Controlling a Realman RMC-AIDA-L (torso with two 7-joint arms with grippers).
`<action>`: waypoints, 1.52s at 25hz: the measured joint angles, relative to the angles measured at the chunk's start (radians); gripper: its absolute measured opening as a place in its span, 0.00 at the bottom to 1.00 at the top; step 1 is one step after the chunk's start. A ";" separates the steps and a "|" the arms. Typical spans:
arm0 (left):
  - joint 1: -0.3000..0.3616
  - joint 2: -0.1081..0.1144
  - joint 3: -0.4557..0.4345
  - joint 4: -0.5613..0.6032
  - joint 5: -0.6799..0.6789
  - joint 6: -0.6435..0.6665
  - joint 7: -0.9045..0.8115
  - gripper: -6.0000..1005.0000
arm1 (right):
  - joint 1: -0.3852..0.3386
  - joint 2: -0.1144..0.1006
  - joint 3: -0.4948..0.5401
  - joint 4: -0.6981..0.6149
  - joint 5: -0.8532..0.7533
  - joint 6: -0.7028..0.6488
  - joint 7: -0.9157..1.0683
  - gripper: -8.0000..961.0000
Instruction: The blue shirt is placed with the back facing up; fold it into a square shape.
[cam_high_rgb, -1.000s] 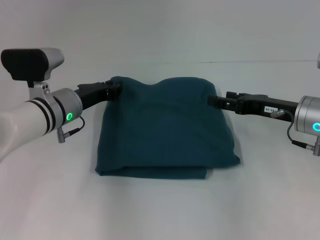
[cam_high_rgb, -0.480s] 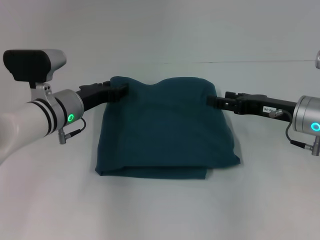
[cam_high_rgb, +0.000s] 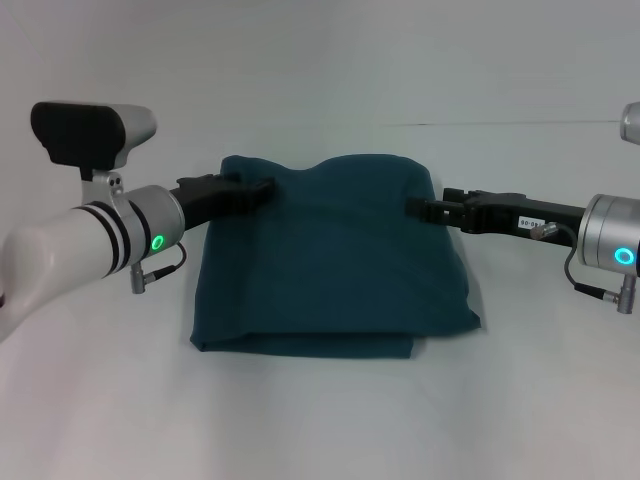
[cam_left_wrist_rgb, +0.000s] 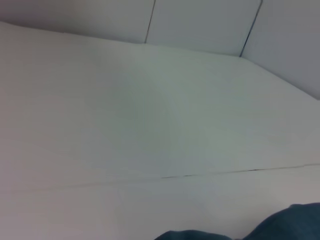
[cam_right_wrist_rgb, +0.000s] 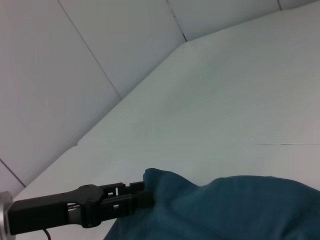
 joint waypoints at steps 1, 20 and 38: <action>-0.001 0.000 0.002 0.000 0.000 -0.002 0.000 0.55 | 0.000 0.000 0.000 0.000 0.000 0.000 0.000 0.89; 0.001 0.000 0.001 -0.001 0.000 -0.040 0.000 0.07 | -0.003 0.001 0.000 0.001 0.000 0.000 -0.001 0.89; 0.007 0.004 -0.013 0.015 0.000 -0.081 0.009 0.07 | -0.006 0.001 0.000 0.002 0.000 0.002 -0.002 0.89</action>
